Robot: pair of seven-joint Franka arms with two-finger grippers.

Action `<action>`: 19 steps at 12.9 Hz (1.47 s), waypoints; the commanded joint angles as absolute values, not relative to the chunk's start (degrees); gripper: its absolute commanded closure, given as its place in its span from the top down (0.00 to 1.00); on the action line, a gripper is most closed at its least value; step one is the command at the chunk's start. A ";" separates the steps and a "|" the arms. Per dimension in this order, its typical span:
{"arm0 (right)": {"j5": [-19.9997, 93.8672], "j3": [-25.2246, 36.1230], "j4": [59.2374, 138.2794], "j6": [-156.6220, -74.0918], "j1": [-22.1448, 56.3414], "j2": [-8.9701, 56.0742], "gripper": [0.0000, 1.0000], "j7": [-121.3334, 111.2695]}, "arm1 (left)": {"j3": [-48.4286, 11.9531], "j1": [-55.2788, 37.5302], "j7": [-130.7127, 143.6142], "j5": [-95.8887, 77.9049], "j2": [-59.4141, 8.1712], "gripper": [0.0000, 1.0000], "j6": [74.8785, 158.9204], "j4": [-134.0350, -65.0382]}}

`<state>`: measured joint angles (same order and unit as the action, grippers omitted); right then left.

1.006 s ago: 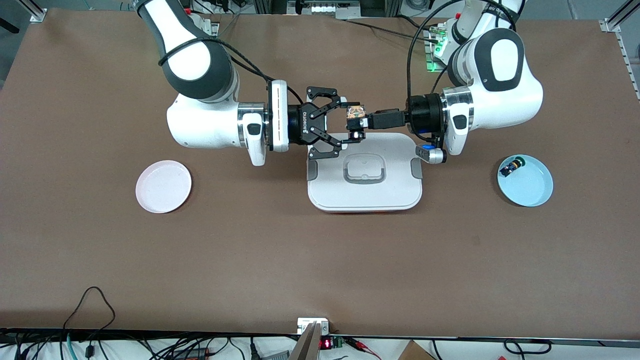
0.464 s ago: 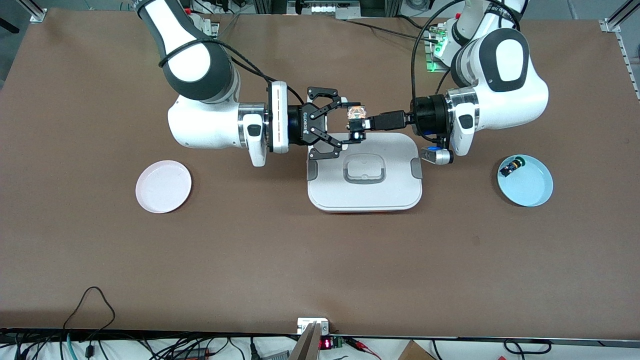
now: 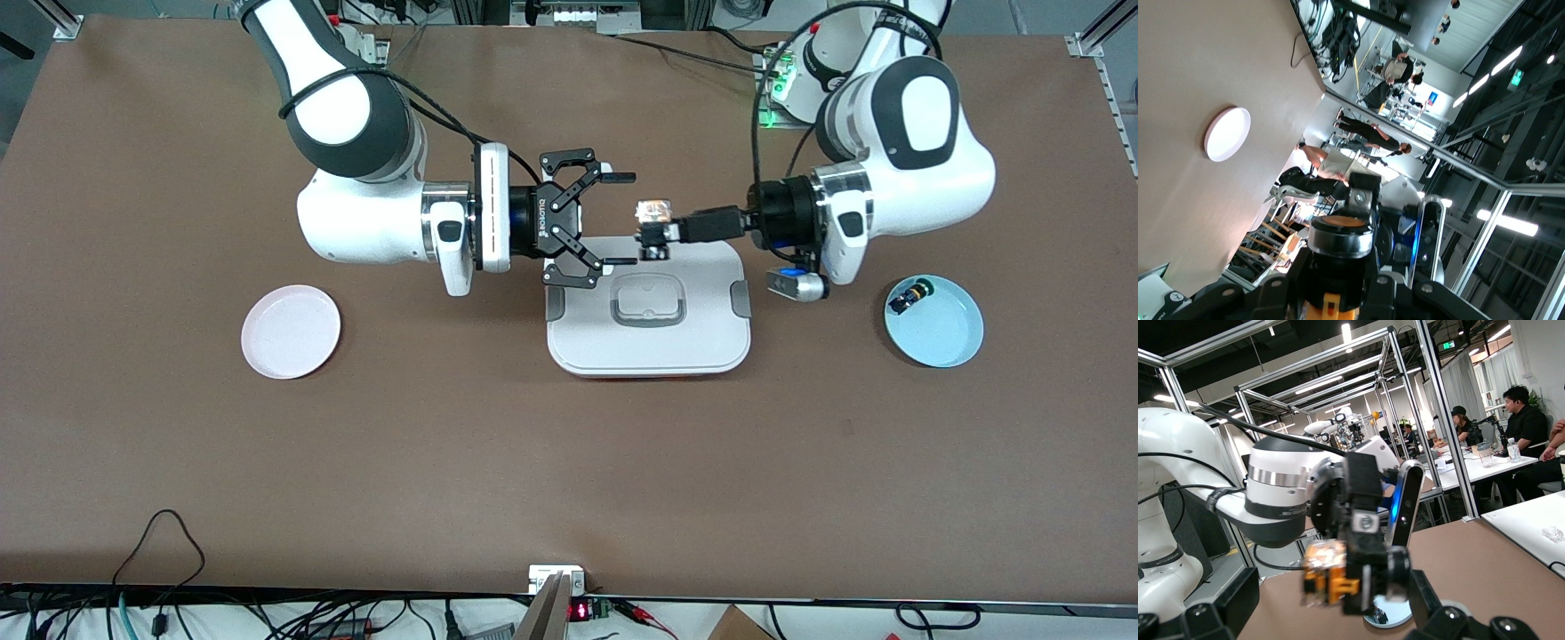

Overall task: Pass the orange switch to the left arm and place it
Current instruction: 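Open the right gripper while the left gripper pulls the switch away, then move the switch over the blue plate while the right gripper withdraws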

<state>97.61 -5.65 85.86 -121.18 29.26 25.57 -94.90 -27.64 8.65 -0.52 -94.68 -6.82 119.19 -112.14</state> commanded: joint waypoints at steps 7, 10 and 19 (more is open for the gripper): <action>97.39 -5.19 97.01 -109.56 18.21 19.08 1.00 -92.05 | -14.95 11.69 -1.05 -47.45 -5.89 0.00 105.21 -113.99; 85.55 -5.10 97.56 -101.10 12.58 19.16 1.00 -83.97 | -13.45 12.83 -3.68 -25.30 -8.51 0.00 105.29 -114.17; 54.73 0.52 94.76 -99.41 11.25 17.84 1.00 -31.70 | -9.84 22.13 -3.95 14.48 -24.33 0.00 122.67 -113.64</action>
